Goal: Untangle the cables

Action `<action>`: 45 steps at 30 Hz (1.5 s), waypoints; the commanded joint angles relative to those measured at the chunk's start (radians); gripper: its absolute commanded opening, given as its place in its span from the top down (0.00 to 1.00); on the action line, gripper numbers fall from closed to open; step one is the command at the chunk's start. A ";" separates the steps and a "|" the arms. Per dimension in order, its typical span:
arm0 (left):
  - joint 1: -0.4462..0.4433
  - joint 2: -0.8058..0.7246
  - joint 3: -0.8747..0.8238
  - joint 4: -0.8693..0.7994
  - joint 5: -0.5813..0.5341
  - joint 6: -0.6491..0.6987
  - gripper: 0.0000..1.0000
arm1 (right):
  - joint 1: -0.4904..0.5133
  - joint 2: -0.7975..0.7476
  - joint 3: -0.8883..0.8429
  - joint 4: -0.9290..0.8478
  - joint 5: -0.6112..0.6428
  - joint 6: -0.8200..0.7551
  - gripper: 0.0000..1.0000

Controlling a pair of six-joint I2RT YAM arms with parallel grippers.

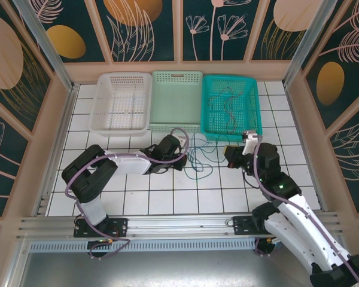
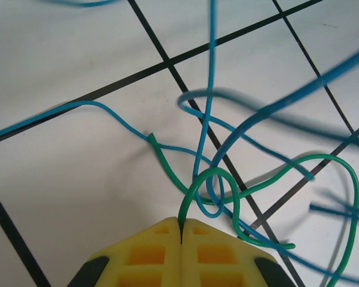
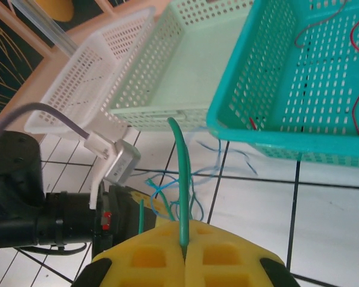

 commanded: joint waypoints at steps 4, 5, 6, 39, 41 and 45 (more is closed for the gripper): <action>-0.001 0.012 0.031 -0.036 -0.022 0.001 1.00 | -0.014 0.059 0.048 -0.080 -0.061 -0.041 1.00; 0.000 0.012 0.033 -0.038 -0.021 0.000 1.00 | -0.014 0.075 0.048 -0.079 -0.068 -0.045 1.00; 0.000 0.012 0.035 -0.041 -0.023 0.002 1.00 | -0.014 0.091 0.050 -0.075 -0.080 -0.053 1.00; 0.000 -0.165 -0.010 -0.063 0.013 0.062 0.51 | -0.033 0.343 0.116 -0.146 -0.187 -0.109 1.00; -0.001 -0.153 0.001 -0.066 0.004 0.063 0.51 | -0.035 0.344 0.134 -0.184 -0.291 -0.142 1.00; -0.001 -0.144 0.019 -0.067 0.014 0.074 0.50 | -0.034 0.363 0.161 -0.235 -0.504 -0.201 1.00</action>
